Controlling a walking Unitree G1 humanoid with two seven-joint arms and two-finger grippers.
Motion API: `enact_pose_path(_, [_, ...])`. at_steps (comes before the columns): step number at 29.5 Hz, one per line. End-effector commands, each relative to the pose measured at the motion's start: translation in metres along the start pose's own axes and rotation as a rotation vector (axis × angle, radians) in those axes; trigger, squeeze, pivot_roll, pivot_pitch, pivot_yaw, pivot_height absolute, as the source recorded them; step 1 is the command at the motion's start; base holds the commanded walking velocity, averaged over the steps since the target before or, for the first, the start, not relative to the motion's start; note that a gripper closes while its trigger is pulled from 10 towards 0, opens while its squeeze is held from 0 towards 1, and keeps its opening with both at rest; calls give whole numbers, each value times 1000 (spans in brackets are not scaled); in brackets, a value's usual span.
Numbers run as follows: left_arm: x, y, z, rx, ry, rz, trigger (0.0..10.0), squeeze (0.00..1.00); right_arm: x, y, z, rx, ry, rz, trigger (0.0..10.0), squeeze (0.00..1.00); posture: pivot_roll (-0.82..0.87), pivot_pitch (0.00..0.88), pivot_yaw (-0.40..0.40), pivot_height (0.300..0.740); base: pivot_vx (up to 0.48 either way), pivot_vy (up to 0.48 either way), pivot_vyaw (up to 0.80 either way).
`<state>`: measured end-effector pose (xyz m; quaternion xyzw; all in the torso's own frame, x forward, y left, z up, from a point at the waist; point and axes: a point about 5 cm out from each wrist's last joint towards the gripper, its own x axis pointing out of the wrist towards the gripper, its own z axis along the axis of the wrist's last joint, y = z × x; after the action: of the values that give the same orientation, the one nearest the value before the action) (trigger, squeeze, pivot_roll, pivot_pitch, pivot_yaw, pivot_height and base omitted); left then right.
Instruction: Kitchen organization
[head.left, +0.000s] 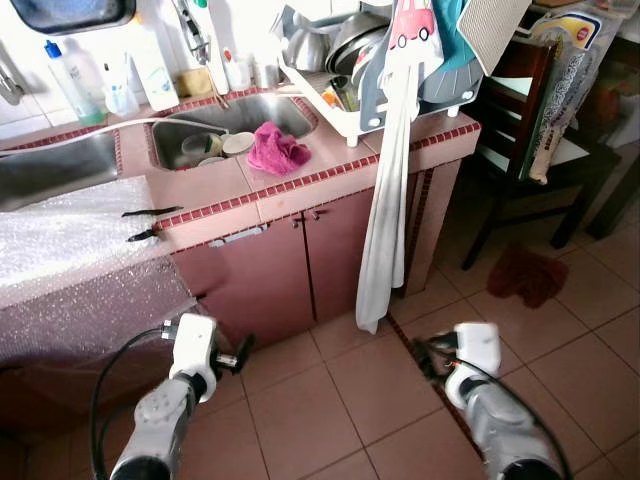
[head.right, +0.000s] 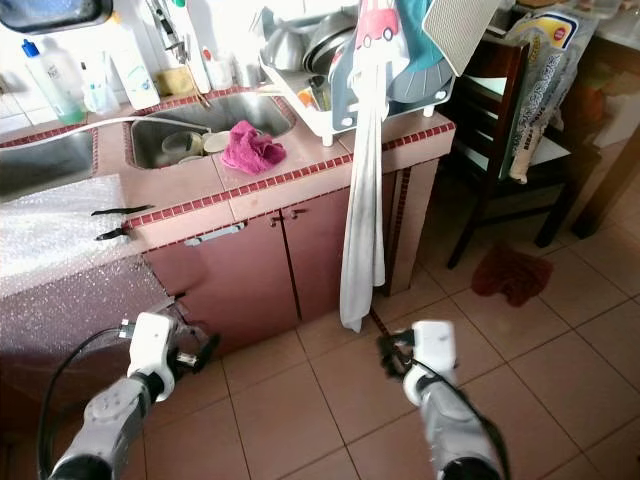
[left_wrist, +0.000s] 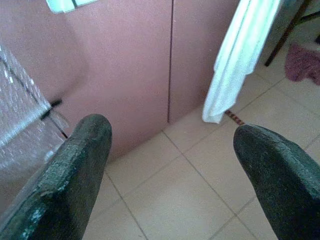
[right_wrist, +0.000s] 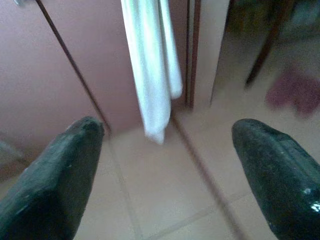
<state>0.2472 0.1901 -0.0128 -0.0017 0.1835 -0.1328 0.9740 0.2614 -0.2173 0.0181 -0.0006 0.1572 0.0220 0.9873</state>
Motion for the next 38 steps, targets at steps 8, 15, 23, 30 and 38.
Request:
enact_pose_path(8, [3, -11, 22, -38, -114, -22, 10000, 0, -33, -14, 8, -92, -24, -67, 10000, 0, -35, 0, -17, 740, 0, 0, 0])
enact_pose_path(15, [3, -29, 24, -22, -81, -150, 10000, 0, -53, 4, 1, 2, -10, -124, 10000, 0, -77, 0, -23, 740, 0, 0, 0])
enact_pose_path(23, [9, -30, 33, 48, -82, -93, 10000, 0, -22, 10, 21, 27, -63, -131, 10000, 0, -51, 0, 35, 740, 0, 0, 0])
enact_pose_path(30, [15, -40, 40, -84, -111, -164, 10000, 0, -7, 3, 50, 9, -145, -138, 10000, 0, -45, 0, 31, 740, 0, 0, 0])
enact_pose_path(38, [15, -35, 41, -130, -107, -123, 10000, 0, -12, -4, 46, -20, -135, -157, 10000, 0, -51, 0, 18, 740, 0, 0, -489])
